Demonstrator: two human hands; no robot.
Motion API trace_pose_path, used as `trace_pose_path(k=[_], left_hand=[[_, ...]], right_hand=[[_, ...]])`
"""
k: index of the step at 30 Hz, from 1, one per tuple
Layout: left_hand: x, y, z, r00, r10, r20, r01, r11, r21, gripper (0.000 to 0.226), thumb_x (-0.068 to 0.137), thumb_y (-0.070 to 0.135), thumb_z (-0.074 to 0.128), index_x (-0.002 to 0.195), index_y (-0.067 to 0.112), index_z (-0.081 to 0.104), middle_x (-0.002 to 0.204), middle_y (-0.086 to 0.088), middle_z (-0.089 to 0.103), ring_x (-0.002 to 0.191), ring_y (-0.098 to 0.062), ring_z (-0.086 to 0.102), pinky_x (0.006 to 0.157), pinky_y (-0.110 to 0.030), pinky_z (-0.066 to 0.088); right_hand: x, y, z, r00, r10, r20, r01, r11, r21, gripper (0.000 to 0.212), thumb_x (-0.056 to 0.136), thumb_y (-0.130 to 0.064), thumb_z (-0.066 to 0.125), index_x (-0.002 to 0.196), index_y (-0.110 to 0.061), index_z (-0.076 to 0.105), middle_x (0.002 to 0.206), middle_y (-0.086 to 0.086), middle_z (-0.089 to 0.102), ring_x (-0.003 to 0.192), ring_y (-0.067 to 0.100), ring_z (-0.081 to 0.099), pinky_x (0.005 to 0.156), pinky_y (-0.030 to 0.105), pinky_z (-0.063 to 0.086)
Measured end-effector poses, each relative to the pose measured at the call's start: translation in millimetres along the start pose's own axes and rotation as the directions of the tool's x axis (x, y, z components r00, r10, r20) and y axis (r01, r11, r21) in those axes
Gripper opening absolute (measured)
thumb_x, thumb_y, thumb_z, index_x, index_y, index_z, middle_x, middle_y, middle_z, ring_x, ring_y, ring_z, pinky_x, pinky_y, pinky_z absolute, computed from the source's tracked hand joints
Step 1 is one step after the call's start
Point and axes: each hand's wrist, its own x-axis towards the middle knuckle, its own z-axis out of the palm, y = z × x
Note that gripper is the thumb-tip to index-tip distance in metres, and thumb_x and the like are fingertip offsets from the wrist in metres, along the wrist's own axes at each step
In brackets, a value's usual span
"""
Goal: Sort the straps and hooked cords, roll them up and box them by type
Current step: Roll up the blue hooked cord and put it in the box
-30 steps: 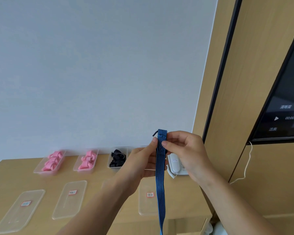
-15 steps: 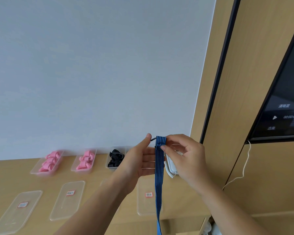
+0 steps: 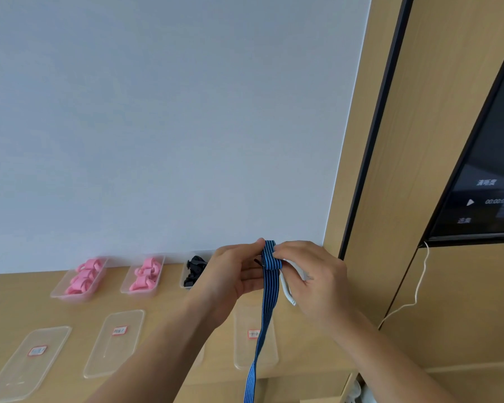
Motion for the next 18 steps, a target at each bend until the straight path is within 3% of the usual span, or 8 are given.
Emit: trace_pose_path(k=[4,12,15,18], left_hand=[[-0.1,1.2,-2.1,1.0,0.027,0.014,-0.027,0.999,0.019,0.03,0.099,0.025,0.063,0.101,-0.001,0.078,0.097,-0.025,0.07,0.107,-0.051,0.067,0.099,-0.061,0.053],[-0.5,-4.0,-5.1,0.999,0.051,0.003,-0.052,0.998,0.039,0.023,0.1,0.013,0.06,0.104,-0.001,0.077,0.094,-0.022,0.072,0.091,-0.036,0.069,0.1,-0.061,0.053],[-0.8,-4.3,-6.3,0.996,0.086,-0.012,-0.085,0.994,0.062,0.021,0.101,0.013,0.06,0.103,0.001,0.077,0.093,-0.021,0.074,0.089,-0.034,0.07,0.094,-0.053,0.057],[-2.7,-4.4,-7.0,0.991,0.132,-0.015,-0.13,0.986,0.108,0.022,0.103,0.013,0.058,0.104,0.004,0.078,0.099,-0.026,0.074,0.09,-0.04,0.072,0.091,-0.051,0.06]], right_hand=[[-1.8,1.2,0.3,0.995,-0.092,0.026,0.093,0.995,-0.029,0.023,0.074,0.016,0.069,0.088,-0.002,0.077,0.094,0.005,0.074,0.091,0.013,0.066,0.083,0.019,0.052],[-8.1,-1.1,-0.1,0.987,-0.143,0.072,0.149,0.986,-0.078,0.025,0.078,0.014,0.066,0.093,-0.002,0.077,0.101,0.006,0.073,0.095,0.016,0.067,0.088,0.019,0.052],[-9.3,-6.2,-0.4,0.996,-0.078,0.052,0.08,0.996,-0.047,0.029,0.078,0.014,0.064,0.095,-0.005,0.079,0.104,0.003,0.075,0.1,0.012,0.068,0.093,0.017,0.05],[-4.8,-14.2,-2.5,0.996,0.091,0.017,-0.092,0.993,0.074,0.022,0.083,0.004,0.068,0.097,-0.01,0.079,0.098,-0.005,0.076,0.095,0.003,0.07,0.085,0.016,0.053]])
